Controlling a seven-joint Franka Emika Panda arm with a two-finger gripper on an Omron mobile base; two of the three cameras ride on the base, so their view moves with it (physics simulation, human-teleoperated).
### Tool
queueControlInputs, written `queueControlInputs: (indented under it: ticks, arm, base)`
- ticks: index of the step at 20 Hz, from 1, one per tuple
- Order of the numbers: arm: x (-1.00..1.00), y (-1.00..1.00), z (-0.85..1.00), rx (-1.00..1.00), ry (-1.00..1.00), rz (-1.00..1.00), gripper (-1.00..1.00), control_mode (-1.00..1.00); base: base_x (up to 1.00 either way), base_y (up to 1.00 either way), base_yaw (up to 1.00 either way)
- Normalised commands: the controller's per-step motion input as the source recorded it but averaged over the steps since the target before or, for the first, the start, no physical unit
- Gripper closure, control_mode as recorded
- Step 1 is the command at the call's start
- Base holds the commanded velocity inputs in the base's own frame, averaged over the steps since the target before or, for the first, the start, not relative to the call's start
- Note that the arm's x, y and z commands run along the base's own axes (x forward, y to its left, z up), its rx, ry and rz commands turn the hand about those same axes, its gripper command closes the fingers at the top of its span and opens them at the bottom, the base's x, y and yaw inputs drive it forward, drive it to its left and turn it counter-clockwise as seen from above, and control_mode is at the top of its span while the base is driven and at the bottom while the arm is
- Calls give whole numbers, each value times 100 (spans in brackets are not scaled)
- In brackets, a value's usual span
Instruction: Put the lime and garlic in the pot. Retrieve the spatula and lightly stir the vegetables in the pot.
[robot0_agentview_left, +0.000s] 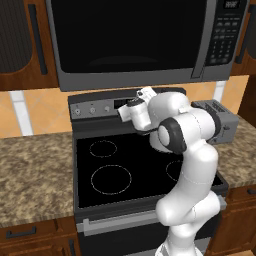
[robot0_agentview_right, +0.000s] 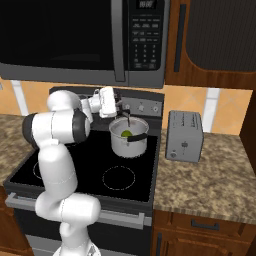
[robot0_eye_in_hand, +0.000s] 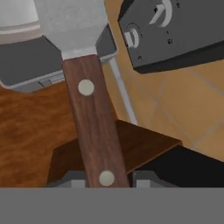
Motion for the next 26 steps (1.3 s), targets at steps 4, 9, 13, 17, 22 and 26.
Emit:
queueControlInputs:
  ticks: [4, 9, 13, 17, 22, 26]
  arm:
    - [9, 0, -37, 5, -4, -1, 100, -100]
    - [6, 1, -35, 4, 0, -2, 100, -100]
    - [0, 0, -5, 6, 0, -4, 100, -100]
    - [0, 7, -5, 7, 0, -6, 100, -100]
    - [-31, 0, -35, 5, 1, -7, 100, -100]
    - [-23, 0, -34, 3, 1, -5, 100, -100]
  base:
    - [0, 0, 0]
    - [0, 0, 0]
    - [0, 0, 0]
    - [0, 0, 0]
    - [0, 0, 0]
    - [0, 0, 0]
